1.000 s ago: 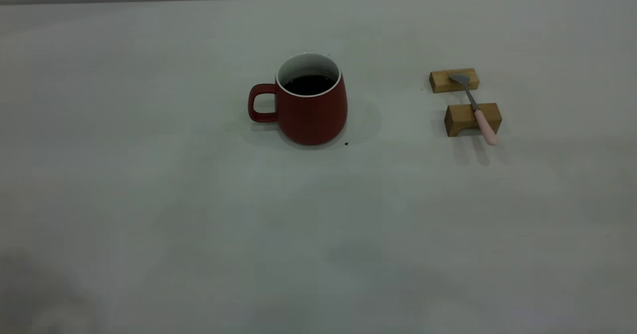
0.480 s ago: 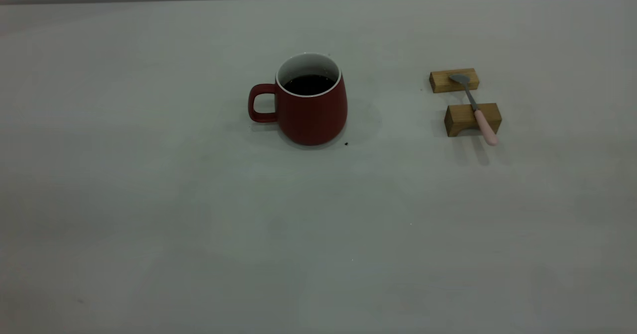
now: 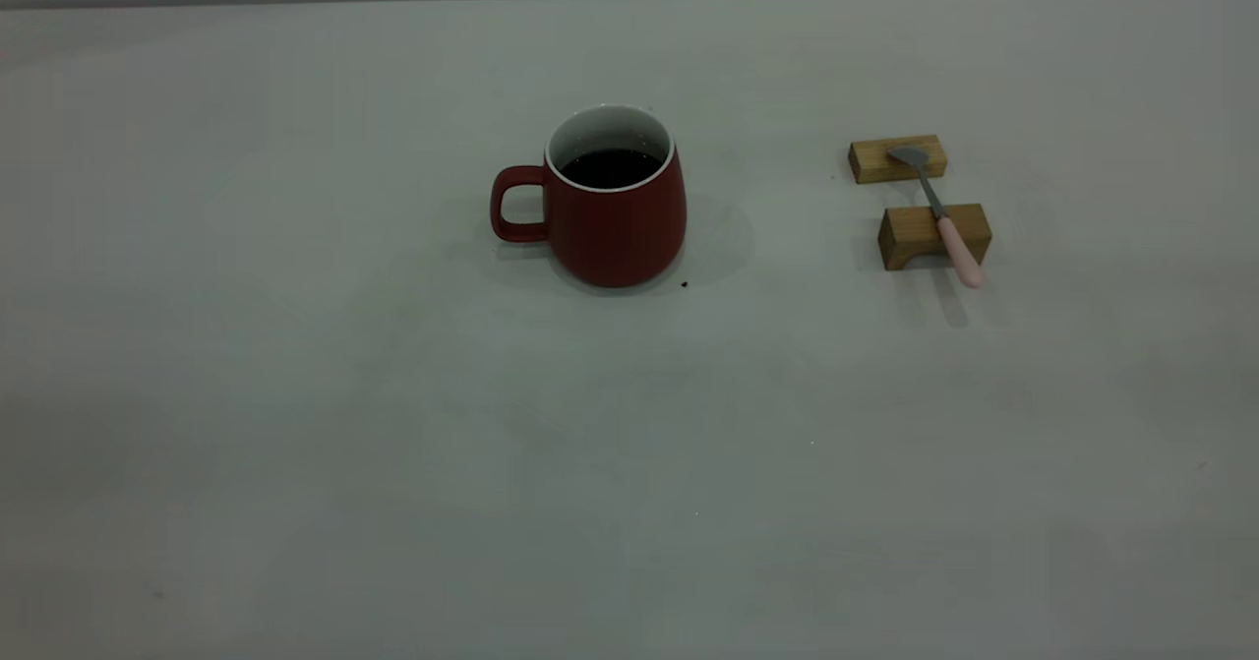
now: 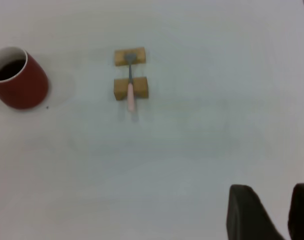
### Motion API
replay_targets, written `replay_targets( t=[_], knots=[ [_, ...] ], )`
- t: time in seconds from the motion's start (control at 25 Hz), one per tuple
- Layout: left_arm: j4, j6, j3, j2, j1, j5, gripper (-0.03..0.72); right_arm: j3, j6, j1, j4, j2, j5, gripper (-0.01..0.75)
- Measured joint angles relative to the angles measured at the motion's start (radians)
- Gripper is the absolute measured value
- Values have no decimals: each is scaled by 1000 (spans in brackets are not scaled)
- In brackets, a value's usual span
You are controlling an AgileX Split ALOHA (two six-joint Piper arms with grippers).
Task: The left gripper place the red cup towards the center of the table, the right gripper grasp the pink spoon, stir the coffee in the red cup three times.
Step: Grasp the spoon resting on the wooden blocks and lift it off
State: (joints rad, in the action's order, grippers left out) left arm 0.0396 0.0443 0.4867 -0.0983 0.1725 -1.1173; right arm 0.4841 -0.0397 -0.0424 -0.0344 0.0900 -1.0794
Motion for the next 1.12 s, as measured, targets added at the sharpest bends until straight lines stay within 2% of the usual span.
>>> replay_targets(
  t=[0.2, 0.36, 0.52, 0.68, 0.96, 1.12],
  knots=[
    [0, -1, 0, 104, -72, -9, 501, 7, 8, 0, -29, 200, 164, 322],
    [0, -1, 0, 116, -77, -13, 501, 7, 68, 0, -99, 384, 320, 396],
    [0, -1, 0, 116, -77, -13, 501, 7, 190, 0, -246, 562, 508, 464],
    [1, -1, 0, 116, -77, -13, 501, 7, 364, 0, -428, 766, 620, 488],
    [1, -1, 0, 116, -77, -13, 501, 101, 691, 0, -700, 1160, 624, 489],
    [1, -1, 0, 116, -77, -13, 501, 203, 751, -24, -746, 1362, 594, 489]
  ],
)
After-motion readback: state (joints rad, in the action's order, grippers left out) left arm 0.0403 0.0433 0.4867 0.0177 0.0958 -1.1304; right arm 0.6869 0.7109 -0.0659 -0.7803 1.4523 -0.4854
